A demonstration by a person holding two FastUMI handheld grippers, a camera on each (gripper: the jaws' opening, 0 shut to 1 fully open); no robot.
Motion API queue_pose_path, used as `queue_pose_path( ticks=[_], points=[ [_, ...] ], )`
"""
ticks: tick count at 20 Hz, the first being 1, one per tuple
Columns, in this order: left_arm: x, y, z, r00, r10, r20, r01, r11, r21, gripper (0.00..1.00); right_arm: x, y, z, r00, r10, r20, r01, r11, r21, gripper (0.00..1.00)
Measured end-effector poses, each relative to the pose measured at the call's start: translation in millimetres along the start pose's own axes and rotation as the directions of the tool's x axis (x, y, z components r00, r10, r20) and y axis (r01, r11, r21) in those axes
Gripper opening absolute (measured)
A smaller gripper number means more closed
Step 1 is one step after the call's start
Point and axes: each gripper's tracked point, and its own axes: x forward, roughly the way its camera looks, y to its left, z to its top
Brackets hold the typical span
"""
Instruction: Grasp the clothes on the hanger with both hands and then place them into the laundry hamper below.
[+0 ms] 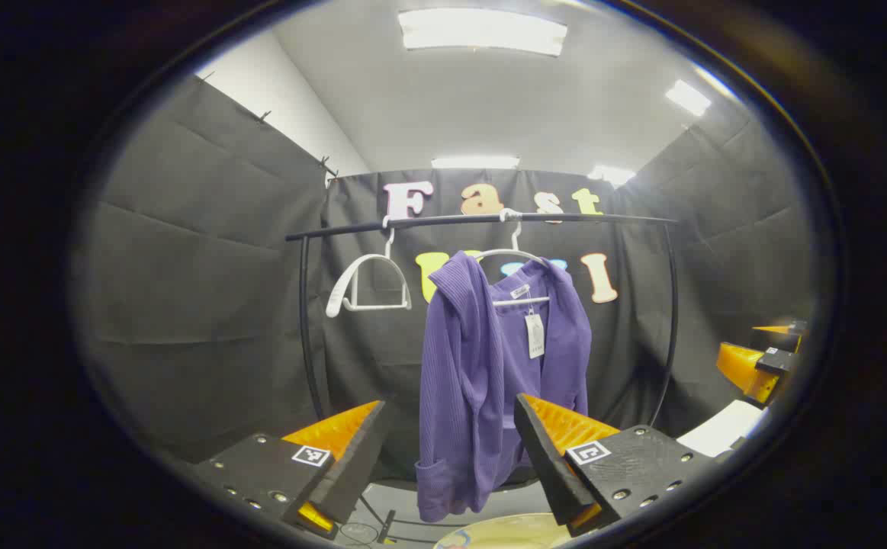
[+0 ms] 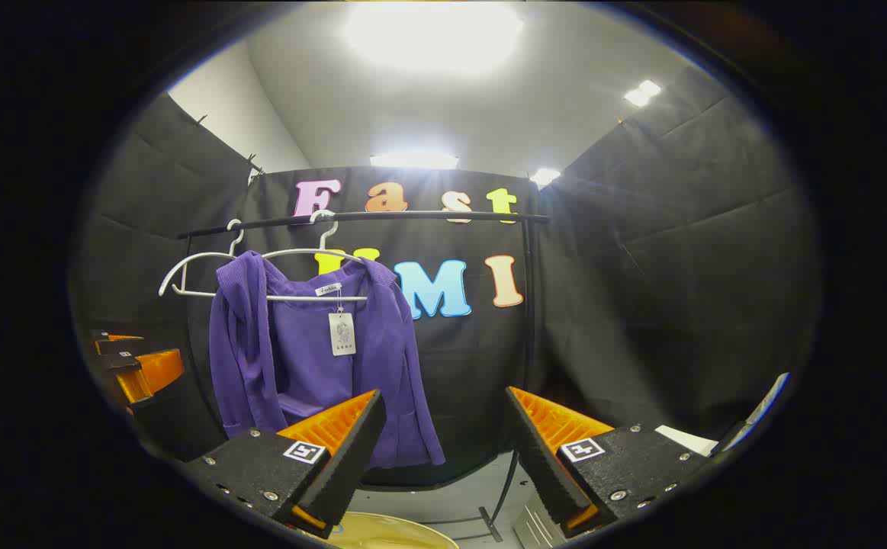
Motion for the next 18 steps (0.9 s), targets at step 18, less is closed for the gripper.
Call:
queue_pose_path(
  ticks=[18],
  points=[
    [-14, 6, 4, 1.000, -0.006, 0.021, 0.007, 1.000, -0.007, 0.95, -17, -3, -6, 0.999, -0.019, -0.040, 0.019, 1.000, 0.010, 0.96]
  ],
)
